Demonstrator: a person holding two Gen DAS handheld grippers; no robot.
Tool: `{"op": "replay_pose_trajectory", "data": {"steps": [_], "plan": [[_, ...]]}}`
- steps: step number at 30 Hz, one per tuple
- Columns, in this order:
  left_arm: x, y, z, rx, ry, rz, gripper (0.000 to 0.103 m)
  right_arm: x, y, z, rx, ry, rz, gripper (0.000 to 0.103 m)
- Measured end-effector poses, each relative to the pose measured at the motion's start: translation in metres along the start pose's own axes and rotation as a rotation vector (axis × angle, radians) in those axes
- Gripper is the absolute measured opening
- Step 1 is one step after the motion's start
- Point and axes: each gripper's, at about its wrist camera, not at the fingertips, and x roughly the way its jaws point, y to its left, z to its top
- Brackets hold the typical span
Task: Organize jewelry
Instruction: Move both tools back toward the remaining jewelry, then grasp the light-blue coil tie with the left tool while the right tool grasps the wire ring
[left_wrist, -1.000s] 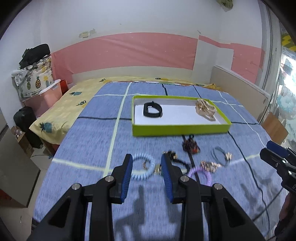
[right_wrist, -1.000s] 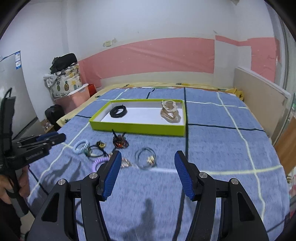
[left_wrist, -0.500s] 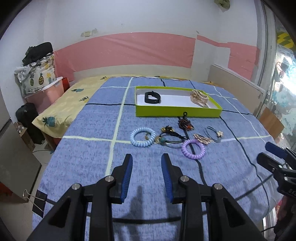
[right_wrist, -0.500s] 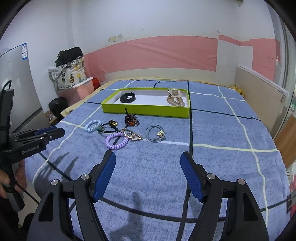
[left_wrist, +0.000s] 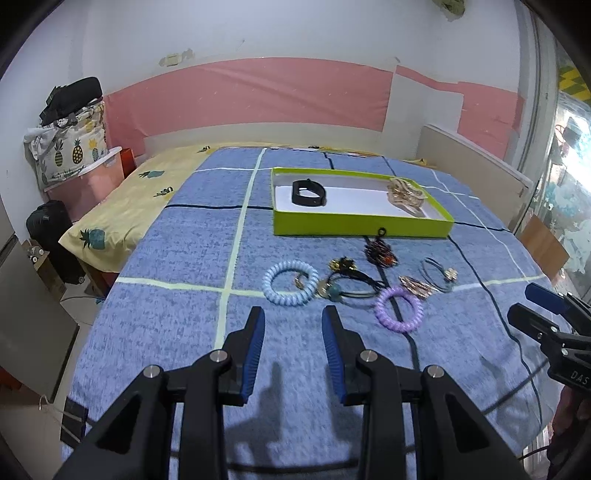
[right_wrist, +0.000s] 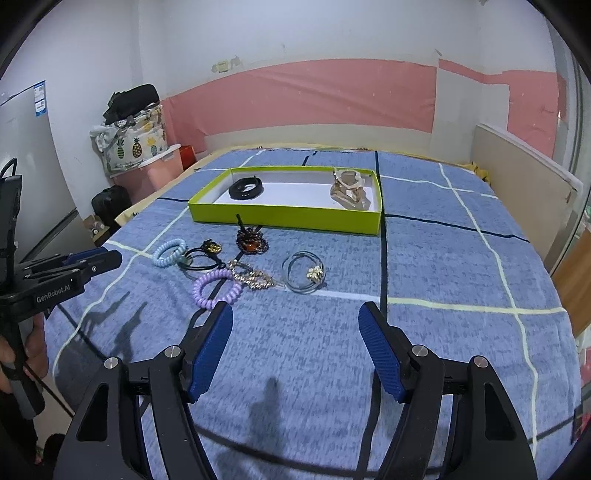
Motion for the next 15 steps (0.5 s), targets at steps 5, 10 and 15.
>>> {"op": "replay_pose_trajectory", "data": {"steps": [5,10,15], "plan": [[0.026,0.011,0.010,-0.022,0.030,0.021,0.034,0.022,-0.007,0.011,0.017,0.034,-0.009,0.048],[0.050,0.020,0.018,-0.056,0.069,0.024,0.034,0.047,-0.012,0.020,0.039,0.079,-0.011,0.042],[0.070,0.022,0.024,-0.070,0.105,0.018,0.034,0.068,-0.014,0.028,0.049,0.121,-0.005,0.036]]}}
